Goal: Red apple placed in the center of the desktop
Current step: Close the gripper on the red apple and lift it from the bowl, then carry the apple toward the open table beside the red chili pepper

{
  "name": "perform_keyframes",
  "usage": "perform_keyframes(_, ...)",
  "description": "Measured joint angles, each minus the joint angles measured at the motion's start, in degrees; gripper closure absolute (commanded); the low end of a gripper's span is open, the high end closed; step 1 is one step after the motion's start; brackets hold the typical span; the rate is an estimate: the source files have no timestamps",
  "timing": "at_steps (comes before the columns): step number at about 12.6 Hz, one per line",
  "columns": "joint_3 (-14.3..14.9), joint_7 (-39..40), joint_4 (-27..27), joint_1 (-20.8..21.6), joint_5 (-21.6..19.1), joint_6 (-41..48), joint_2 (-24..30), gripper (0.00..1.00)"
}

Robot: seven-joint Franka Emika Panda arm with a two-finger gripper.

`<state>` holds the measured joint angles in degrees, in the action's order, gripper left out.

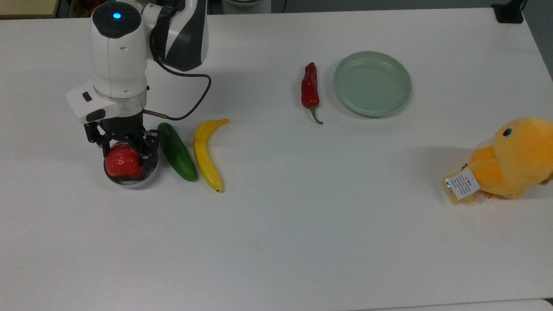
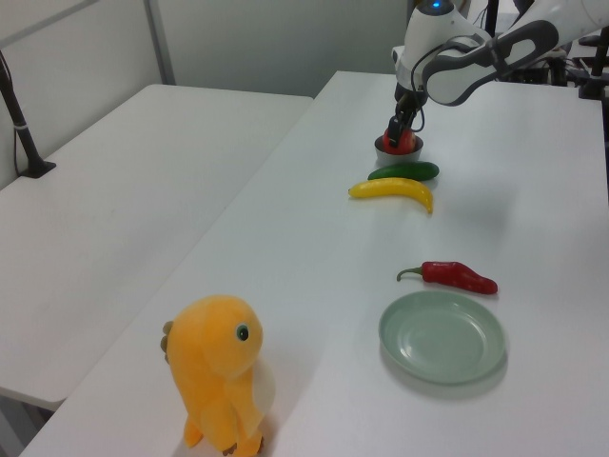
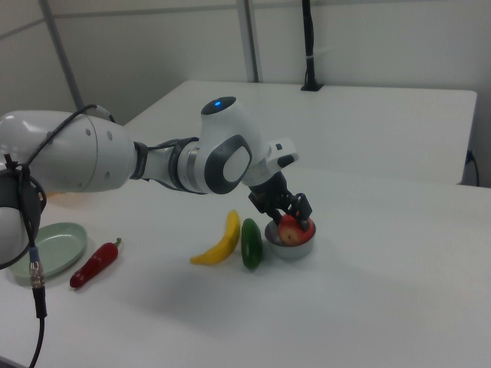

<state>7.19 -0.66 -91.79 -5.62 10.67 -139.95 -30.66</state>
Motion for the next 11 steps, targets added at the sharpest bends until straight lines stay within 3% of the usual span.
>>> perform_keyframes(4,-1.23,-0.69,-0.09,0.11,-0.02,0.0,2.66,0.54)
perform_keyframes(7,-1.36,-0.95,-1.45,0.7,-1.14,0.38,7.85,0.54)
perform_keyframes(11,-1.63,-0.95,-6.41,5.05,-1.36,7.37,15.48,0.53)
